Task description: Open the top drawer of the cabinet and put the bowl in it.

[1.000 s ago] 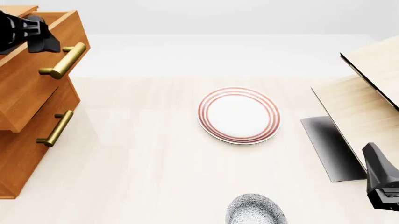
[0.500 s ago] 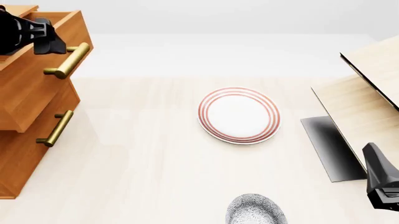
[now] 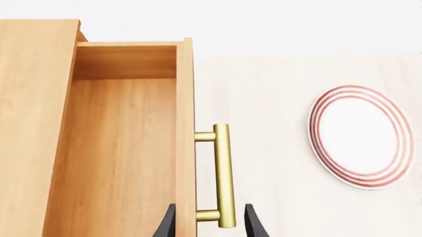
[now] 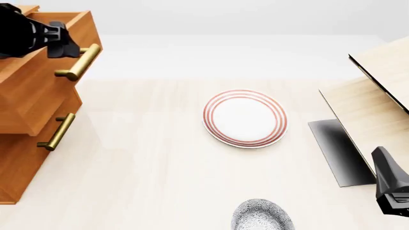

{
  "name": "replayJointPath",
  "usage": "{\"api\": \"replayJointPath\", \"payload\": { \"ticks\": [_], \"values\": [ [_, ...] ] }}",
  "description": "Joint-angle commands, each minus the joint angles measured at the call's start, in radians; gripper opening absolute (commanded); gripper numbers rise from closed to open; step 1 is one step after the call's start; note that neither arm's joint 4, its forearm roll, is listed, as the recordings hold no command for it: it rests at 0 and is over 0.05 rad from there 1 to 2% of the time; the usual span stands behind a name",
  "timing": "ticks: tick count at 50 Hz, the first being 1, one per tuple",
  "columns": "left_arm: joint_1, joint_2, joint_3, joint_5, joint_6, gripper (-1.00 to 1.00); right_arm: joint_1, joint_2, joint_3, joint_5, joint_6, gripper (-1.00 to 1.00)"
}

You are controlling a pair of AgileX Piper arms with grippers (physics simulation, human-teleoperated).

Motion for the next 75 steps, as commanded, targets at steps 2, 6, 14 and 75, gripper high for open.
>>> {"api": "replayJointPath", "payload": {
  "ticks": [2, 6, 14, 75],
  "values": [
    [-0.02, 0.004, -0.007, 0.009, 0.009, 1.0, 0.001, -0.002, 0.001, 0.0, 0.001, 1.0],
    [-0.028, 0.006, -0.009, 0.01, 0.003, 1.0, 0.001, -0.002, 0.001, 0.0, 0.001, 1.0],
    [-0.039, 0.006, -0.012, 0.014, 0.01, 1.0, 0.001, -0.001, 0.001, 0.0, 0.002, 1.0],
    [-0.204, 0.068, -0.047, 0.031, -0.001, 1.0, 0.001, -0.002, 0.001, 0.0, 0.002, 1.0]
  ]
}}
